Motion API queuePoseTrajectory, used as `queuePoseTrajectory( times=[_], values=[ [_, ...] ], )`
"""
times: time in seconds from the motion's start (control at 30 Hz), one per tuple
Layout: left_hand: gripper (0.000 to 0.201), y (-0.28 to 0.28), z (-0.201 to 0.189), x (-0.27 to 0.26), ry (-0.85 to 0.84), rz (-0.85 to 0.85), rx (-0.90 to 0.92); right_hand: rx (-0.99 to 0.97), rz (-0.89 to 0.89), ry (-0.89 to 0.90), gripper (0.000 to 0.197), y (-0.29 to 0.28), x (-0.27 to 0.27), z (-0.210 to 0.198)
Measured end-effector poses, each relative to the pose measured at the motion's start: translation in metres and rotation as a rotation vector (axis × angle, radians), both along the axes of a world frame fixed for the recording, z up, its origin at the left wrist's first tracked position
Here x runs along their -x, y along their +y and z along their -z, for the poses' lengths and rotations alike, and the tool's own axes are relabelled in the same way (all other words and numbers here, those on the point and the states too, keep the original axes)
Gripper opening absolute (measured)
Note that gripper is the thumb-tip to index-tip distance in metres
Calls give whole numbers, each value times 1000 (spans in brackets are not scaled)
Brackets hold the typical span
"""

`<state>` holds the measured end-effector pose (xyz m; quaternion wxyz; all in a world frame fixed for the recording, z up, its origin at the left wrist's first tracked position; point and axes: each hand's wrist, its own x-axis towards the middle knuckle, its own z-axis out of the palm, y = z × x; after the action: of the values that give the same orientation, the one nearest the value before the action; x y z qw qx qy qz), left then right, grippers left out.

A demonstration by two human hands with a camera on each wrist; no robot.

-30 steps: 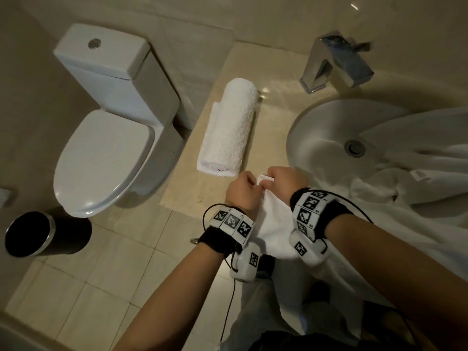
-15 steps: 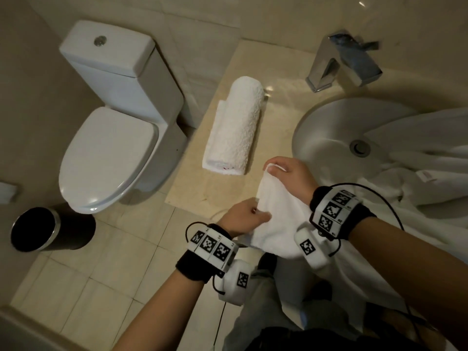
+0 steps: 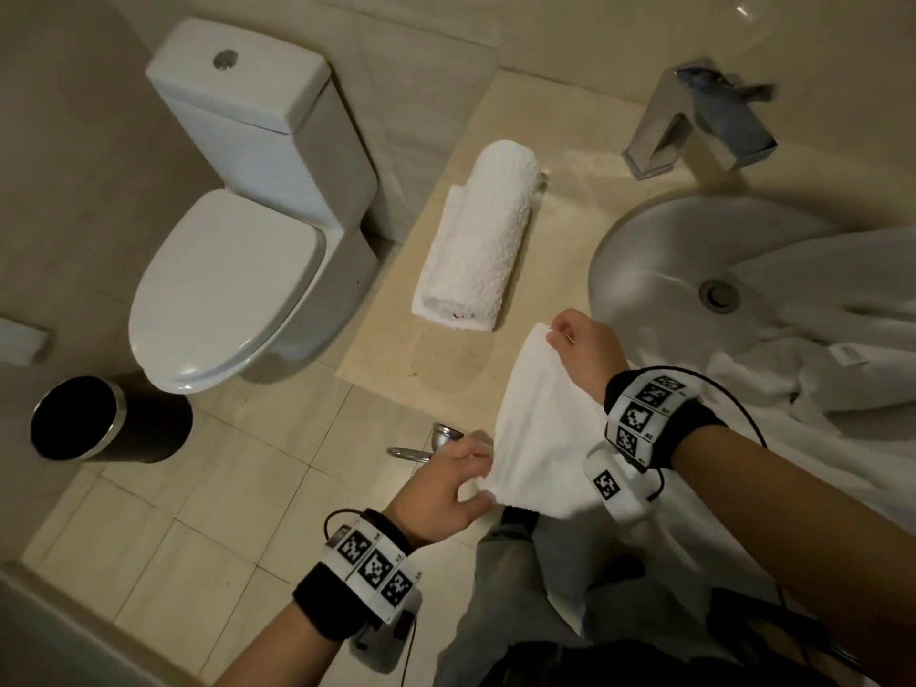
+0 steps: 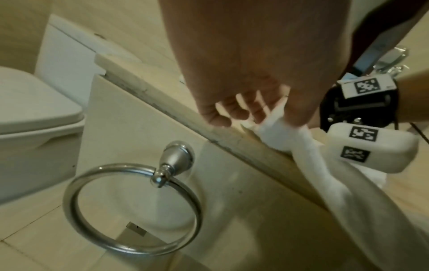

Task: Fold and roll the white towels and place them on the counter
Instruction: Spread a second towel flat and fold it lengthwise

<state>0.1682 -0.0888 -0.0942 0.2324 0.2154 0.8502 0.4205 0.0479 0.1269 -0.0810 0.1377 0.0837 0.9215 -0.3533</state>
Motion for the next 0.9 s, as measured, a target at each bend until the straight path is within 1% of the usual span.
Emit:
queuePoseTrajectory(
  times=[0.03, 0.07, 0.13, 0.17, 0.2, 0.23, 0.27, 0.3, 0.33, 0.37, 0.47, 0.53, 0.6, 0.67, 0.7, 0.77, 0.83, 0.9],
  values=[
    [31, -1, -1, -2, 59, -20, -53, -7, 2, 1, 11, -1, 1, 1],
    [29, -2, -4, -4, 79, -46, -87, -16, 0, 2, 10, -2, 1, 1],
    [28, -4, -7, -7, 48, -130, -151, -28, 5, -6, 12, -4, 3, 2],
    [37, -5, -6, -8, -3, -187, -181, -39, 11, -16, 13, -6, 4, 2],
    [52, -5, -5, -10, -70, -247, -195, -57, 15, -31, 13, -7, 5, 1],
    [62, -7, -1, -11, -134, -291, -193, -79, 17, -55, 13, -8, 7, 0],
    [62, -8, 3, -11, -176, -314, -179, -105, 10, -79, 15, -9, 10, -2],
    [51, -10, 8, -12, -183, -330, -152, -136, -7, -97, 20, -10, 12, -2],
    [35, -12, 11, -12, -165, -339, -119, -166, -32, -104, 24, -11, 14, -3],
    [25, -12, 11, -11, -144, -341, -116, -188, -56, -99, 27, -10, 15, -2],
    [12, -10, 7, -8, -64, -296, -231, -201, -98, -53, 25, -8, 12, 2],
    [2, -7, 1, -5, -71, -236, -290, -202, -97, -40, 24, -7, 10, 3],
    [9, -4, -2, -1, -81, -181, -305, -208, -98, -47, 23, -6, 10, 4],
    [9, -2, -5, 3, -158, -157, -301, -219, -108, -63, 24, -6, 10, 3],
    [13, -2, -5, 6, -195, -147, -291, -223, -114, -67, 25, -6, 10, 3],
    [19, -4, -6, 10, -220, -110, -256, -231, -135, -70, 25, -6, 9, 2],
    [18, -7, -7, 13, -232, -73, -214, -229, -144, -72, 25, -7, 7, 0],
    [17, -8, -7, 13, -257, -48, -112, -211, -125, -63, 24, -7, 6, -1]
  ],
)
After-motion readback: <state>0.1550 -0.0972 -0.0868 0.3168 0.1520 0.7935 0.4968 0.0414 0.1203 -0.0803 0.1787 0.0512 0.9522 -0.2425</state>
